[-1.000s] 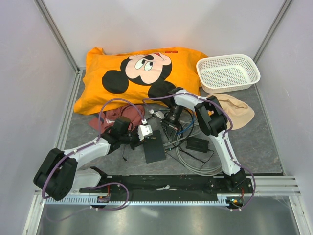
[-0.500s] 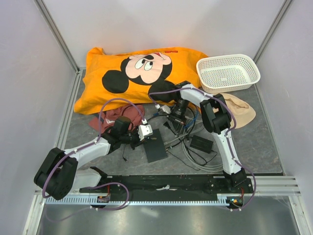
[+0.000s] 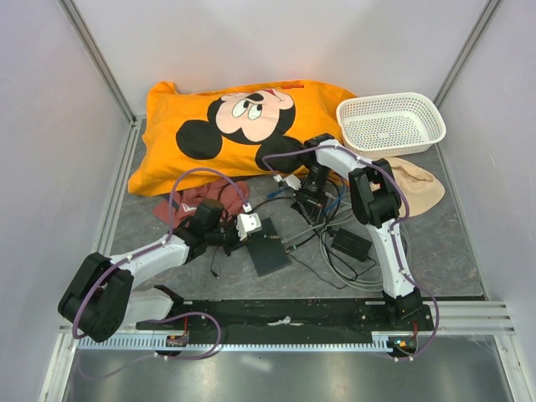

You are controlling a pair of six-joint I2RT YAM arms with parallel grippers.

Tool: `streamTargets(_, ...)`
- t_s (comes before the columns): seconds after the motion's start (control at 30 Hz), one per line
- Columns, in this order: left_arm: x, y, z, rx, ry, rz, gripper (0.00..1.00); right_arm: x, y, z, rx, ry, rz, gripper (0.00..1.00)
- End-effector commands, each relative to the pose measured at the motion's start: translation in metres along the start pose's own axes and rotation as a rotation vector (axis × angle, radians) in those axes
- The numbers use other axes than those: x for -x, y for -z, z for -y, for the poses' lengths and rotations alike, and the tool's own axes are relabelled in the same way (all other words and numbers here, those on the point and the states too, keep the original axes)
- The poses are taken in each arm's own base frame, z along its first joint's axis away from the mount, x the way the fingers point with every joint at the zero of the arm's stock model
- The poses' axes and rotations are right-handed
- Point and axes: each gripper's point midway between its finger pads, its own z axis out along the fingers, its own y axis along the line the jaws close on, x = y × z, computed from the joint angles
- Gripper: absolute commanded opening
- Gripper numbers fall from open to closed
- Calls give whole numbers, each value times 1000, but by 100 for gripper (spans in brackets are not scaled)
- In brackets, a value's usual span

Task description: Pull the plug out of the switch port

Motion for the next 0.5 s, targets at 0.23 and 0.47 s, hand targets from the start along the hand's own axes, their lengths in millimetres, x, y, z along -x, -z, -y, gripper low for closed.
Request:
streamTargets(0.23,-58,7,21,-30,86,-200,2,27,33,28,-105,29,173,41)
streamTargets(0.47,-58,7,21,-33,86,-201,2,53,41,-21,52,100,275,52)
